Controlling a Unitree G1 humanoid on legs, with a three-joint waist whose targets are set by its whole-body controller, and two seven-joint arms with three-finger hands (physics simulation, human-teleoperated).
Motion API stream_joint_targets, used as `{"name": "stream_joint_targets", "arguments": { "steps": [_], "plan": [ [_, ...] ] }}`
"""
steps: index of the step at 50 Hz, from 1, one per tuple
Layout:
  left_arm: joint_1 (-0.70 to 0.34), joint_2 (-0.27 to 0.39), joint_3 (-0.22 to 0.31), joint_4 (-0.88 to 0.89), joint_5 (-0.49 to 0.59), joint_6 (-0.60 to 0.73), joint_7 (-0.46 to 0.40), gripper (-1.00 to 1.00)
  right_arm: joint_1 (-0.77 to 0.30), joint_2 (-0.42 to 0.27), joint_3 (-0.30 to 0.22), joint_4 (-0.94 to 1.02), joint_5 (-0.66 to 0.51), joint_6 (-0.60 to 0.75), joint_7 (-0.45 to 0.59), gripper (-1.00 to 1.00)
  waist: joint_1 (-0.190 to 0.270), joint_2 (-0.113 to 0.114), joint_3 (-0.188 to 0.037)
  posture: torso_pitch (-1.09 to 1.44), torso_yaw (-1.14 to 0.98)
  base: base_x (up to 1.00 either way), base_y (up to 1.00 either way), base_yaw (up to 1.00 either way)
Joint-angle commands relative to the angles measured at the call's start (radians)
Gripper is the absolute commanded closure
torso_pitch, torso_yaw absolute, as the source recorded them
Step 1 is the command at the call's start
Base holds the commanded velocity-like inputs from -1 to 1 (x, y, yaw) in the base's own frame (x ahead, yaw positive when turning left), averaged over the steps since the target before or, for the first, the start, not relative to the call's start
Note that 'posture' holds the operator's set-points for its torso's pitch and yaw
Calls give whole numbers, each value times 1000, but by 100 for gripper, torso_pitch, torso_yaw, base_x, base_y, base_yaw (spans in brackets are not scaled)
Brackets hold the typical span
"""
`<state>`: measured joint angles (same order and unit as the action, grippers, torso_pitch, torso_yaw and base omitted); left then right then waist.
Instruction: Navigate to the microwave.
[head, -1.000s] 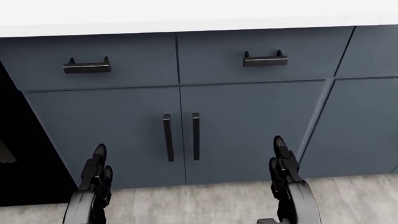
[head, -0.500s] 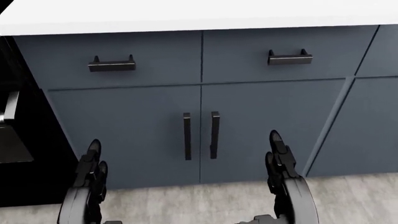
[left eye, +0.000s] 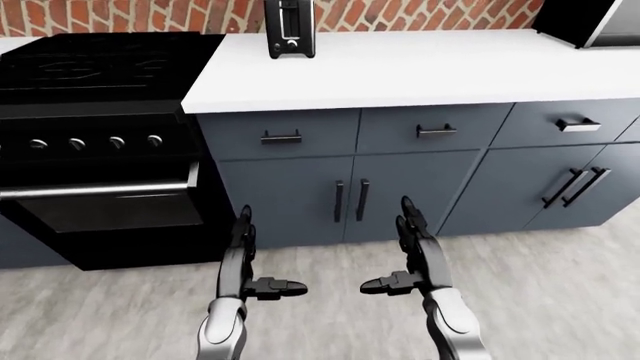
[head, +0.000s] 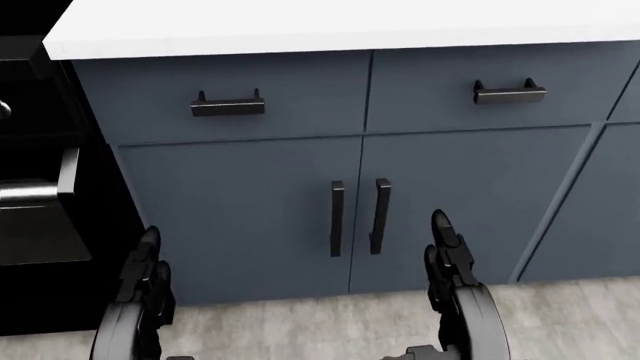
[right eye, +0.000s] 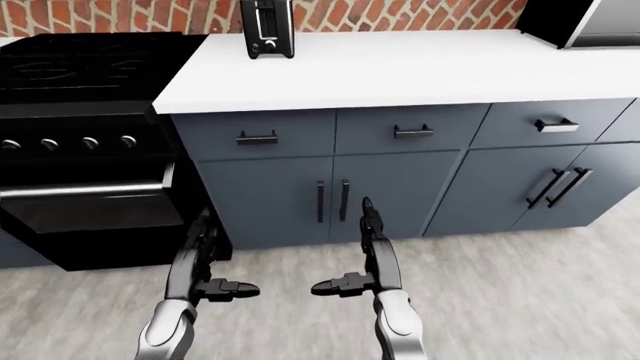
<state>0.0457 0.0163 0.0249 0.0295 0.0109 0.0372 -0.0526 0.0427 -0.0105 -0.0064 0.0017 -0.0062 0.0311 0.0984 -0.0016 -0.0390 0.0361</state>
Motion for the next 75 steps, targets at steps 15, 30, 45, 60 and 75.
{"name": "stream_joint_targets", "arguments": {
  "steps": [15,30,45,60,75],
  "plan": [
    [-16,-2,-2,-39,-2,-27,0,-100,-16,-4,-4,-29,3,-25,0,-100,-13,103,-20,0,0,0,26,0],
    [-14,-1,-3,-38,-3,-30,-2,-100,-10,-3,1,-43,0,-17,1,-100,-4,-36,-18,0,0,0,26,0],
    [-17,-1,-2,-36,-3,-29,-2,-100,-13,-3,0,-36,-1,-20,3,-100,1,100,-20,0,0,0,26,0],
    [-18,-1,-2,-28,-2,-37,-3,-100,-12,-4,1,-35,-1,-22,4,-100,-19,-3,-14,0,0,0,26,0],
    [-11,-1,-3,-47,-1,-25,-5,-100,-10,-3,3,-38,-3,-21,6,-100,3,102,-18,0,0,0,25,0]
  ]
}}
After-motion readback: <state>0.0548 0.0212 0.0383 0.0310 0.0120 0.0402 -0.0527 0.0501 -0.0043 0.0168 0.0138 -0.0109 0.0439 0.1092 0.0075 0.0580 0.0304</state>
